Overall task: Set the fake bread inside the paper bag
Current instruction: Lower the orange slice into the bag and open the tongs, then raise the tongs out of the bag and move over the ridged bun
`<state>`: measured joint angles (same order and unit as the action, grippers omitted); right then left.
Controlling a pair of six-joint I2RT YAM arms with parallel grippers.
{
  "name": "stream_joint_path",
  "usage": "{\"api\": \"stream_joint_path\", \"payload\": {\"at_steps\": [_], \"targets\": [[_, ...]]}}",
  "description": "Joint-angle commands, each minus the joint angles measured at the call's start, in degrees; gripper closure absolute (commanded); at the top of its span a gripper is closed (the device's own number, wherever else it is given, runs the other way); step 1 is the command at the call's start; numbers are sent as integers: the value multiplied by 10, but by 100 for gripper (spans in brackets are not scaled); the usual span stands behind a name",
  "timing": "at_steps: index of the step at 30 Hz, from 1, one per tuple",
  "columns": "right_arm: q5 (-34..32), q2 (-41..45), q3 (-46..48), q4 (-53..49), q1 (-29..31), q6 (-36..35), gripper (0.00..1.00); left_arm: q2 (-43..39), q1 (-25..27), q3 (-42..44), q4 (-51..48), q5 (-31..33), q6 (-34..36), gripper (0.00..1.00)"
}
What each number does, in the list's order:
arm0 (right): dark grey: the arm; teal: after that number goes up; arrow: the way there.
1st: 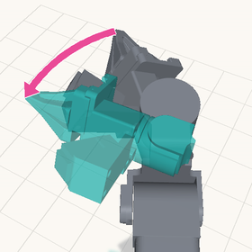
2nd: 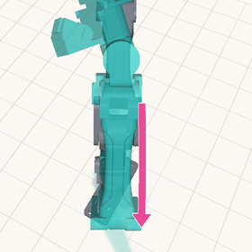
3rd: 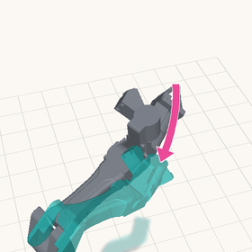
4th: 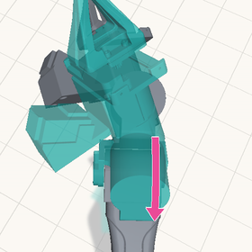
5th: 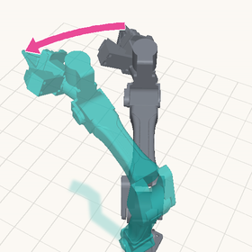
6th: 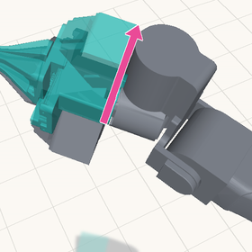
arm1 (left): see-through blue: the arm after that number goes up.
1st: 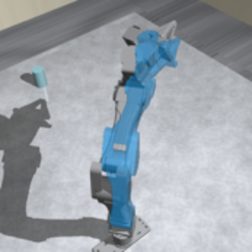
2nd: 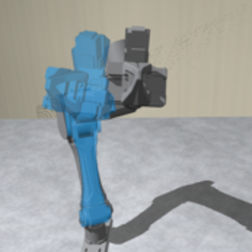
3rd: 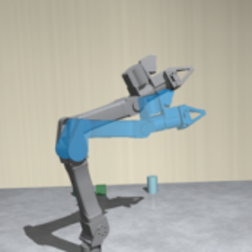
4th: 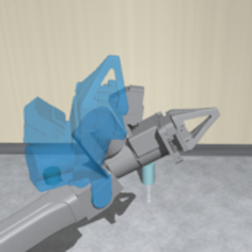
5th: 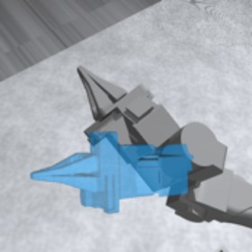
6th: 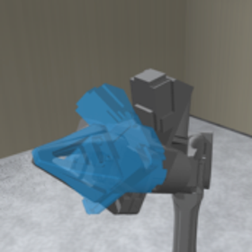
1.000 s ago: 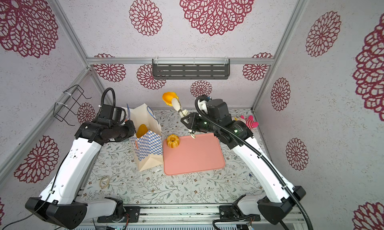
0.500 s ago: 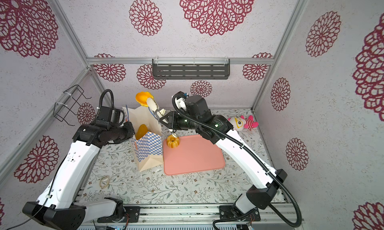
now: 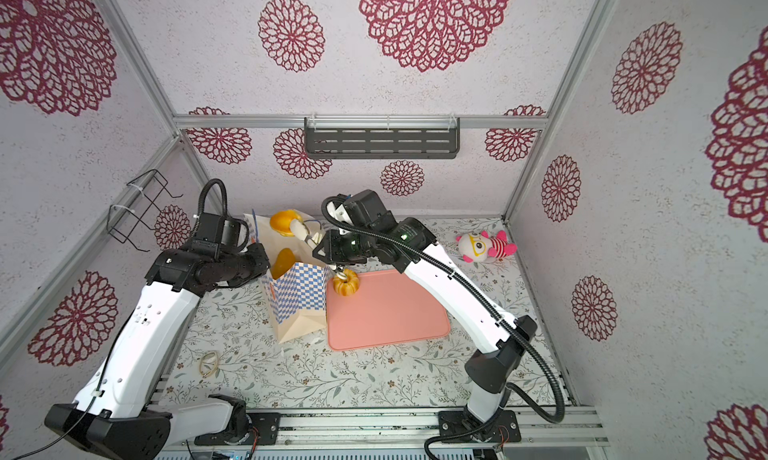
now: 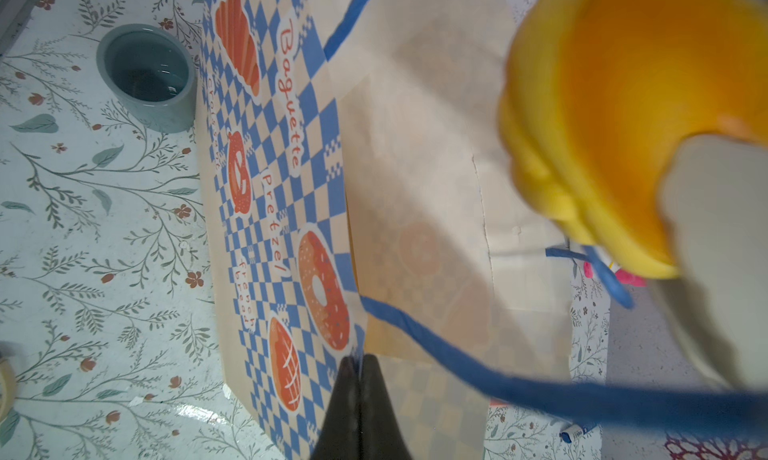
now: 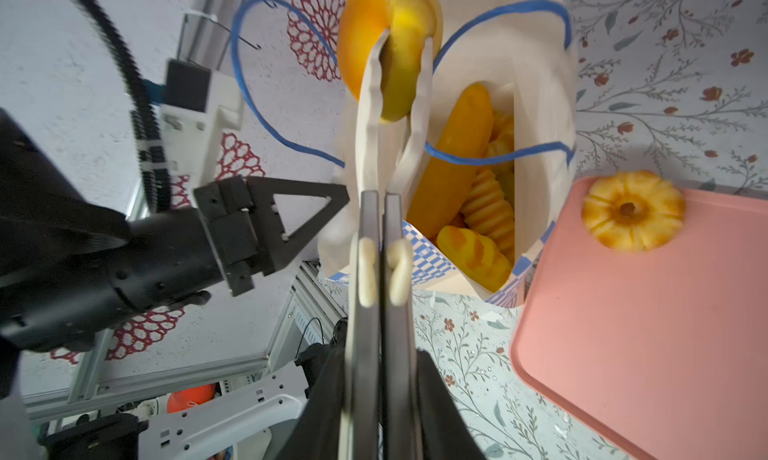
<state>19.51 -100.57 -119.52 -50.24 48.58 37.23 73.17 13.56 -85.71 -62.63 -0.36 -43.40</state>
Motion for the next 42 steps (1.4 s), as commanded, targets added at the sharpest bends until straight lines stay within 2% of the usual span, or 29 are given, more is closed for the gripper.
{"api": "stream_joint_path", "payload": {"at_steps": [1,6,14,23,34,42], "targets": [[-13,2,-30,-43,6,-36,100,-7,-2,2,20,4,-4,100],[-7,-11,-29,-47,6,-36,98,-4,-1,0,21,4,-3,100],[-18,-18,-28,-55,6,-37,76,2,-1,-6,18,4,2,100],[-22,-10,-34,-39,4,-29,65,7,-1,-9,18,2,4,100],[-25,6,-44,-22,-9,-21,61,10,-2,-15,15,1,10,100],[-46,59,-38,14,-31,-22,60,13,-1,-21,12,0,12,100]]}}
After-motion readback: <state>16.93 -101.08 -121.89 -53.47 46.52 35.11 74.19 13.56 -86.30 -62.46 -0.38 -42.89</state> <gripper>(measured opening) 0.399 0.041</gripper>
